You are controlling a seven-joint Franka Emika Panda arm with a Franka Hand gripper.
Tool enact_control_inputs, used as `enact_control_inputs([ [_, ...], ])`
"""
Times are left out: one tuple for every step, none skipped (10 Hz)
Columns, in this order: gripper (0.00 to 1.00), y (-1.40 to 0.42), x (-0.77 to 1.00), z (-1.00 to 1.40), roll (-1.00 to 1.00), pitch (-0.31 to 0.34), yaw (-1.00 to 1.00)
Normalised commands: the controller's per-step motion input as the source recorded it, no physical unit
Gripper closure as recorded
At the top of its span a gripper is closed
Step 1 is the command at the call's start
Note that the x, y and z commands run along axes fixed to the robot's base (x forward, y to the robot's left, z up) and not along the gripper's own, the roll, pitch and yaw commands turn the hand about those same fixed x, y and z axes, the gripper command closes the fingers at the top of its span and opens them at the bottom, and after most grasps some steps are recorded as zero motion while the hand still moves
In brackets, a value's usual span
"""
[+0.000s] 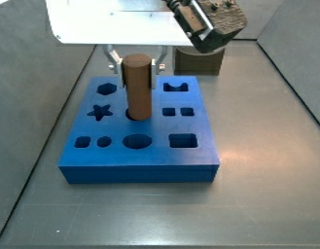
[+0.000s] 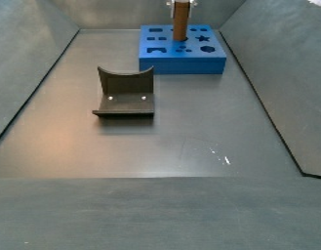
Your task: Insert the round object.
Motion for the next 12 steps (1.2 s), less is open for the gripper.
enact_control_inputs([
  [1.00, 0.00, -0.05, -0.40, 0.03, -0.147, 0.00],
  [1.00, 0.00, -0.07, -0.41, 0.06, -0.164, 0.00],
  [1.00, 0.00, -0.06, -0.42, 0.03, -0.161, 0.00],
  [1.00, 0.00, -0.07, -0.45, 0.04, -0.174, 0.00],
  [1.00, 0.00, -0.12, -0.43, 0.07, -0.176, 0.00],
  [1.00, -0.01, -0.10, -0.42, 0.05, -0.159, 0.00],
  [1.00, -0.02, -0.04, -0.41, 0.04, -0.140, 0.00],
  [1.00, -0.03, -0.04, -0.38, 0.09, -0.104, 0.00],
  [1.00, -0.02, -0.03, -0.43, 0.10, -0.099, 0.00],
  [1.00, -0.05, 0.00, -0.58, 0.21, -0.156, -0.01],
  [1.00, -0.05, 0.04, -0.61, 0.28, -0.164, -0.05],
  [1.00, -0.03, 0.07, -0.57, 0.28, -0.181, -0.04],
])
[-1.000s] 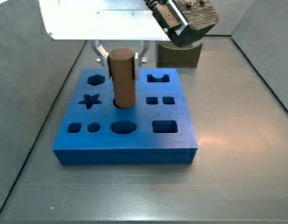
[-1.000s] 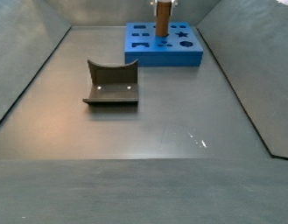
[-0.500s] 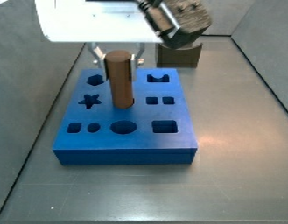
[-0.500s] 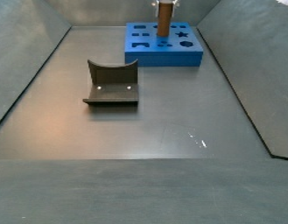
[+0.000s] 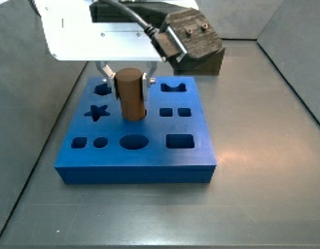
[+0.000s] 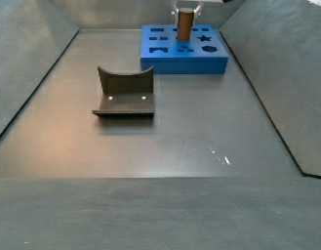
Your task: Insert the round object.
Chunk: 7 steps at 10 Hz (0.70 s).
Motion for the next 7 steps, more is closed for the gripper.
enact_control_inputs([
  [1.00, -0.01, 0.12, -0.51, 0.28, -0.203, -0.03],
  [1.00, 0.00, 0.14, -0.49, 0.26, -0.233, 0.00],
  [1.00, 0.00, 0.15, -0.47, 0.27, -0.233, 0.00],
  [1.00, -0.02, 0.00, -0.67, 0.15, -0.236, 0.00],
  [1.00, -0.18, 0.00, -1.00, 0.15, -0.019, -0.16],
  [1.00, -0.08, 0.00, -0.96, 0.21, 0.000, -0.13],
  [1.00, -0.13, 0.00, -1.00, 0.18, -0.016, -0.11],
])
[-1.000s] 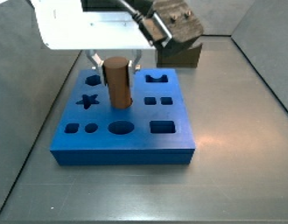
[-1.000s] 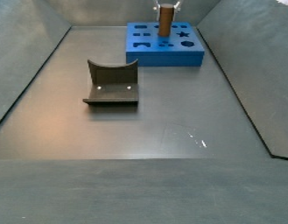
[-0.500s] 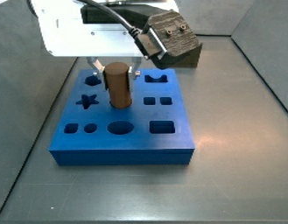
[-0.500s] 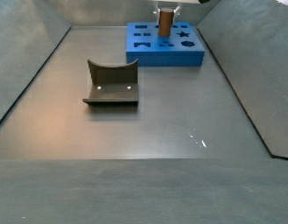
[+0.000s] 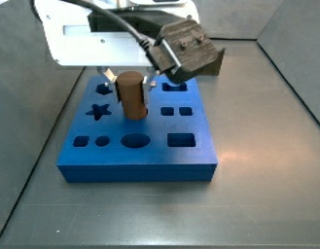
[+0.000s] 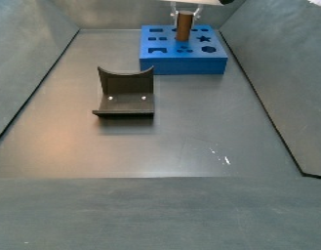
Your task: Insert the round object.
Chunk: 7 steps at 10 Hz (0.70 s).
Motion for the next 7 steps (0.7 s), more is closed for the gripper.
enact_control_inputs([
  [1.00, -0.17, 0.00, -1.00, 0.11, 0.000, -0.20],
  [1.00, -0.15, 0.00, -1.00, 0.12, -0.010, -0.18],
  [1.00, -0.15, 0.00, -1.00, 0.12, -0.010, -0.18],
  [1.00, -0.17, 0.00, -1.00, 0.11, -0.014, -0.18],
  [1.00, -0.14, 0.00, -1.00, 0.10, -0.019, -0.13],
  [1.00, 0.00, 0.08, -1.00, 0.11, -0.079, 0.00],
  [1.00, 0.00, 0.00, -0.54, 0.09, -0.241, 0.00],
])
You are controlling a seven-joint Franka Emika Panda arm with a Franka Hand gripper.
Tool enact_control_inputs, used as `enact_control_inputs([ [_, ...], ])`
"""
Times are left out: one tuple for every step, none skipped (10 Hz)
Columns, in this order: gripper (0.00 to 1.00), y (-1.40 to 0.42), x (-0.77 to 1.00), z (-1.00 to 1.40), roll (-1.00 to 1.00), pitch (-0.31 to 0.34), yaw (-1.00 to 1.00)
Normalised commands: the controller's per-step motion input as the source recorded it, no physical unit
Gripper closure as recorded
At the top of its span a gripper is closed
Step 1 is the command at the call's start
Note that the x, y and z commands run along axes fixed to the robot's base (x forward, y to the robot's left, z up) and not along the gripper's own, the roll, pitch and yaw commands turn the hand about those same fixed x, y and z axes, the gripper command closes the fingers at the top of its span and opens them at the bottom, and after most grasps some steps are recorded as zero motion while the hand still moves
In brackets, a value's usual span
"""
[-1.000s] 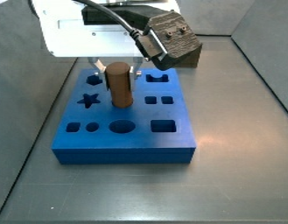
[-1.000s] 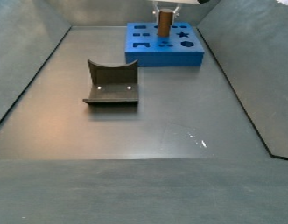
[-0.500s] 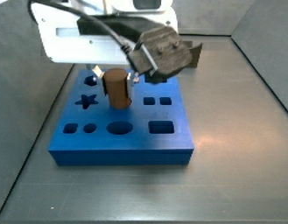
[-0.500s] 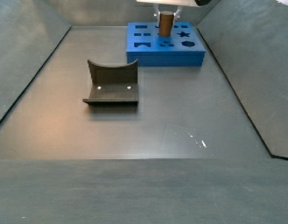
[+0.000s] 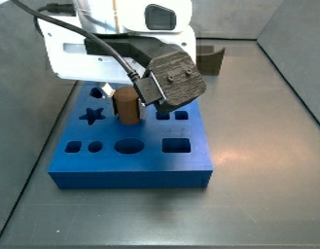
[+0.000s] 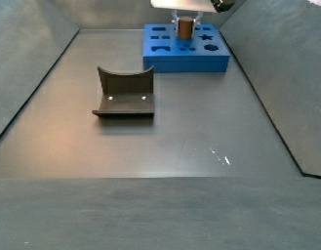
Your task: Insert the round object.
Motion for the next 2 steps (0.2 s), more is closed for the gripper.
enact_control_inputs([
  [1.00, 0.02, 0.00, 0.00, -0.03, 0.000, 0.00],
  [1.00, 0.00, 0.00, 0.00, 0.00, 0.000, 0.00],
])
